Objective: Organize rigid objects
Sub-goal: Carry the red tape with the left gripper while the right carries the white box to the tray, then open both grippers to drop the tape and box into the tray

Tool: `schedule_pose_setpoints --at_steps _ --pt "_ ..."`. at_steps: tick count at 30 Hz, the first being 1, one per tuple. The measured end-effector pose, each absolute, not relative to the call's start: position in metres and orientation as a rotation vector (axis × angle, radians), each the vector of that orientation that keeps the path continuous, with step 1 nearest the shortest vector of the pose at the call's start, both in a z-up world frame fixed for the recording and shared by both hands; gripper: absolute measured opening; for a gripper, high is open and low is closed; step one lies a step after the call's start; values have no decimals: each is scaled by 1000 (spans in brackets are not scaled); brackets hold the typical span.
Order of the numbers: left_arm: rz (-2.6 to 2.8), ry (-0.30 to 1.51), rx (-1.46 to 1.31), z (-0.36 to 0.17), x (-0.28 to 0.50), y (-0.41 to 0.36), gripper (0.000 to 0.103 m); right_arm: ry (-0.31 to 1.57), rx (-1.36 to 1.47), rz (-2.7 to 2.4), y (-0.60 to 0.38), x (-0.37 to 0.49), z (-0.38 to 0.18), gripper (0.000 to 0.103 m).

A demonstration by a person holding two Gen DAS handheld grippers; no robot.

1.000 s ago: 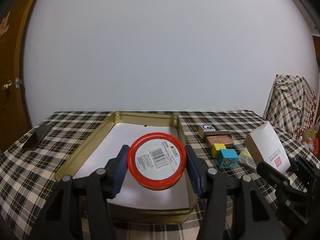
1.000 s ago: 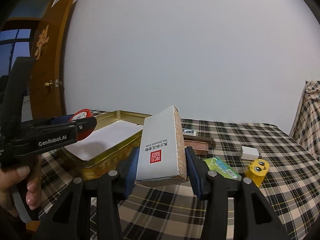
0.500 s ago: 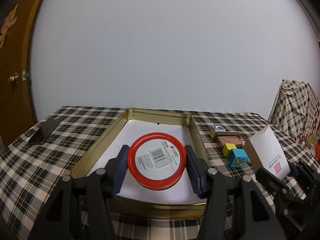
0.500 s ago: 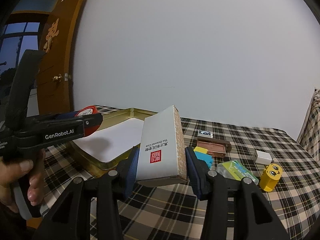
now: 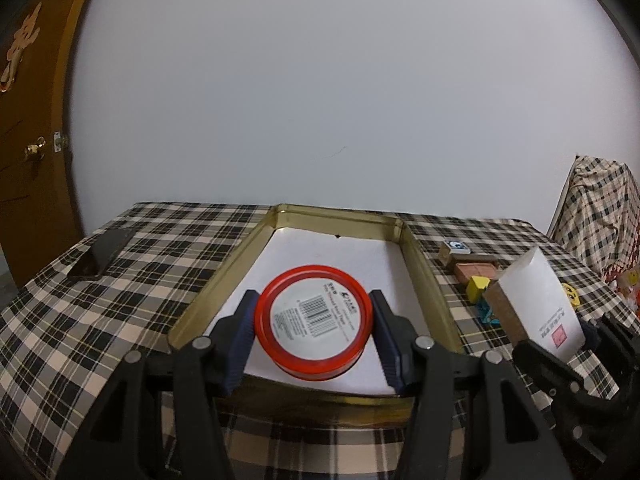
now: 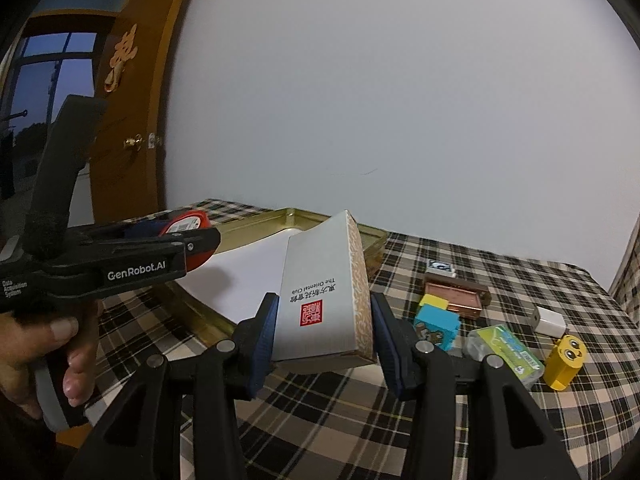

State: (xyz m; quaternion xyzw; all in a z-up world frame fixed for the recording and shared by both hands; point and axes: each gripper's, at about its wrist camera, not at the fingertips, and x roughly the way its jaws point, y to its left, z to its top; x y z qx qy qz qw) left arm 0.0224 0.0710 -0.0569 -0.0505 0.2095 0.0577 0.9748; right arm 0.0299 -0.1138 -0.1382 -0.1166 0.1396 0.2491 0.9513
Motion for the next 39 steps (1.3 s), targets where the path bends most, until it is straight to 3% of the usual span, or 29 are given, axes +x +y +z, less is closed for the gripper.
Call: schedule_pose_setpoints --at_steps 10,34,35,37,39 --pt "69 493 -72 -35 52 89 54 390 -221 619 -92 53 -123 49" --pt "130 799 82 -43 207 111 56 700 -162 605 -30 222 -126 49" --pt "155 804 89 -45 211 112 57 710 -162 586 -30 226 -128 50" --pt "162 806 85 -47 212 112 67 727 -153 553 -31 232 -131 66" --pt "156 784 82 -45 203 108 75 716 -126 589 -33 227 -131 71"
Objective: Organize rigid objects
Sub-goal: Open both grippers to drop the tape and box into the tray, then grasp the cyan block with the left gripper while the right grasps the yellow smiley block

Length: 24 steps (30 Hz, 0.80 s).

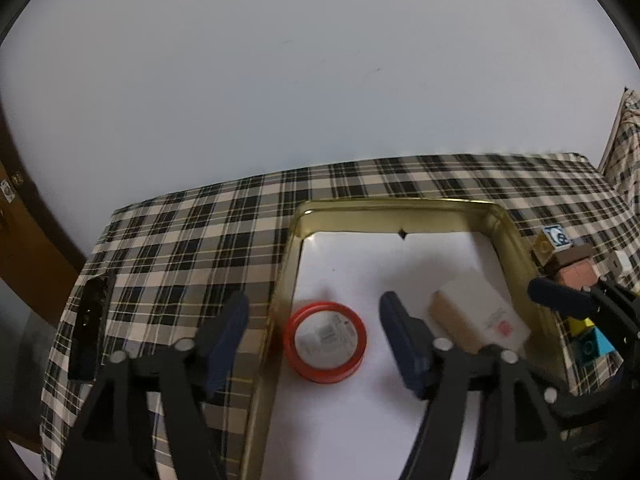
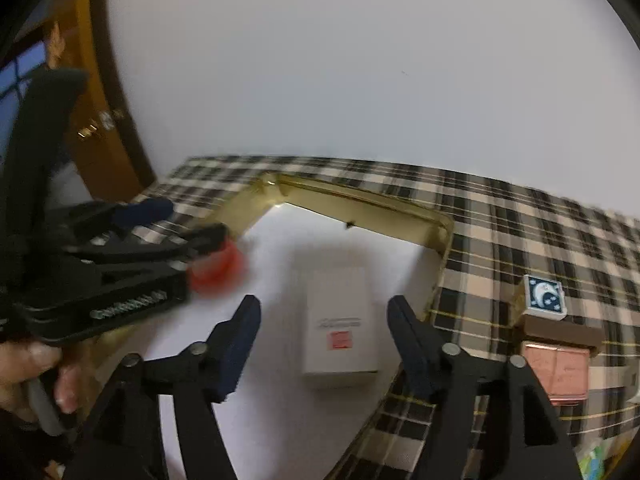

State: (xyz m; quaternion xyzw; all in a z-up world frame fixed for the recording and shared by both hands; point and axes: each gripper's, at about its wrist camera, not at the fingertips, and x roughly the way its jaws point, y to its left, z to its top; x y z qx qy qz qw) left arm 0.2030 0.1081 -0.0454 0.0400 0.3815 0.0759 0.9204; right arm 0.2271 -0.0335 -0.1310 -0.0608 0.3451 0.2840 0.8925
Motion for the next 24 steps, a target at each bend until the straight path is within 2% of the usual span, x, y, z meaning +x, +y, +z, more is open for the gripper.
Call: schedule_pose_setpoints --at_steps 2,4,5,11,18,24 --pt "185 734 94 -40 191 105 82 695 -148 593 -38 215 -128 71" --pt "200 663 77 -31 174 102 98 660 -180 598 -45 198 -124 72" --pt "200 639 66 -27 167 100 100 646 -193 599 -52 189 -122 72" --pt "99 560 27 -22 128 58 101 558 -206 537 -114 144 -109 75" --pt "-49 576 61 -41 116 -20 101 492 -146 328 -213 107 -107 77" --pt "-125 624 128 -56 129 -80 98 514 -63 161 -284 111 -114 77"
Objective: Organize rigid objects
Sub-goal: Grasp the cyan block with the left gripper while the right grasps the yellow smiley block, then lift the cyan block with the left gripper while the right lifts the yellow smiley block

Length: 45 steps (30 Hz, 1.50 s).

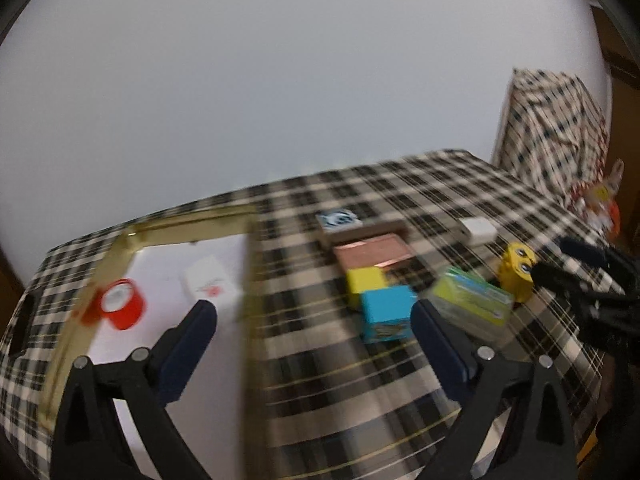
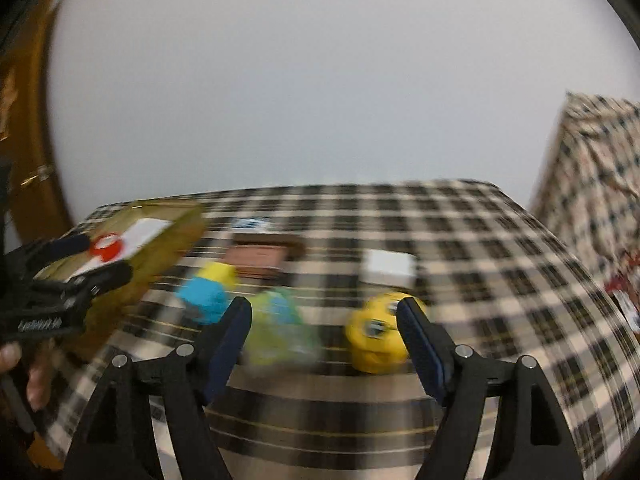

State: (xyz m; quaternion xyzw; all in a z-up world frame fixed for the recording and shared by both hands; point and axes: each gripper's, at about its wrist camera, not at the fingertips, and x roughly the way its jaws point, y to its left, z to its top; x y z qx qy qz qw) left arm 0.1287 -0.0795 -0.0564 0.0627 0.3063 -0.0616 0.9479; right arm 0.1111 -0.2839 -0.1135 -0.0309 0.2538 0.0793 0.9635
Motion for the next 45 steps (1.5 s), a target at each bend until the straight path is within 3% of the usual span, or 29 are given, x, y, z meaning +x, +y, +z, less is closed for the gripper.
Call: schedule_pose_setpoints --at_steps 6,15,18,19,20,21,22,45 --pt "-154 719 144 -80 146 -109 80 581 11 105 -312 132 -117 77" --pt "-171 817 151 -96 171 -119 73 721 32 87 -314 167 -135 77" --pt "-194 862 134 -102 178 -119 57 766 24 83 -312 174 -142 77" --pt "-202 873 128 -104 180 -119 48 777 21 83 -310 175 -143 76" --pt "-210 887 116 -105 182 -118 41 789 18 85 -309 176 -146 72" --pt "-209 891 109 -106 183 -117 42 801 12 85 -308 178 -147 60" --pt "-213 886 98 -105 182 -115 42 808 4 79 -308 179 -148 55" --pt "-137 609 53 -70 149 -98 42 628 -47 118 -294 152 -126 53"
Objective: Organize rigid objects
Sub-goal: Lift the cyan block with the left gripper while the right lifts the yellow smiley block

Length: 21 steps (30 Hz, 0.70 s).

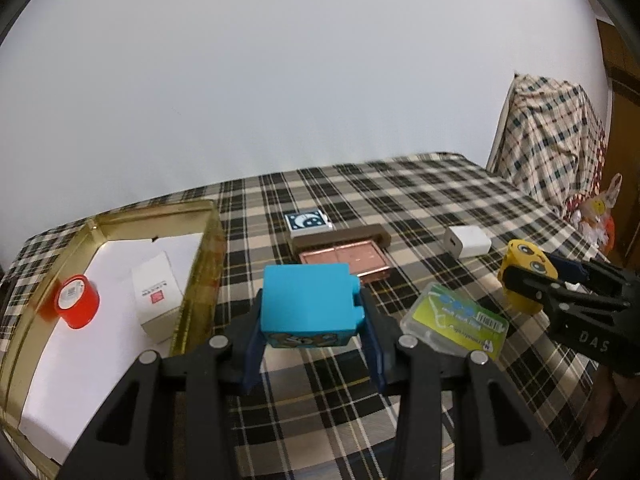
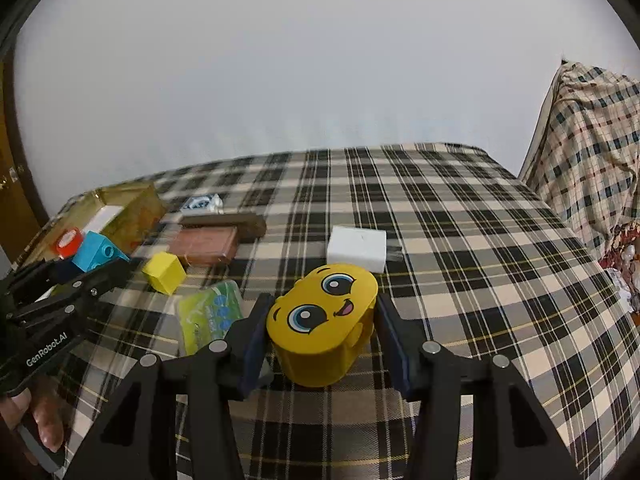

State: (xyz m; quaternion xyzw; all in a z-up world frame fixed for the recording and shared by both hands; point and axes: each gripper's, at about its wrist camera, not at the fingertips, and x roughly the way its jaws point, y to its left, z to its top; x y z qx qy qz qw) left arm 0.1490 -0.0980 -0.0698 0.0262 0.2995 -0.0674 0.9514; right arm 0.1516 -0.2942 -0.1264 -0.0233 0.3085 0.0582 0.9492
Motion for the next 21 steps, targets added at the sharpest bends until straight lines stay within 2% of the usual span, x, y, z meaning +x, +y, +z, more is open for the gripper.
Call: schedule_pose_setpoints --at_steps 21 --pt "-79 462 27 -57 116 -83 42 372 -52 135 -277 116 -104 54"
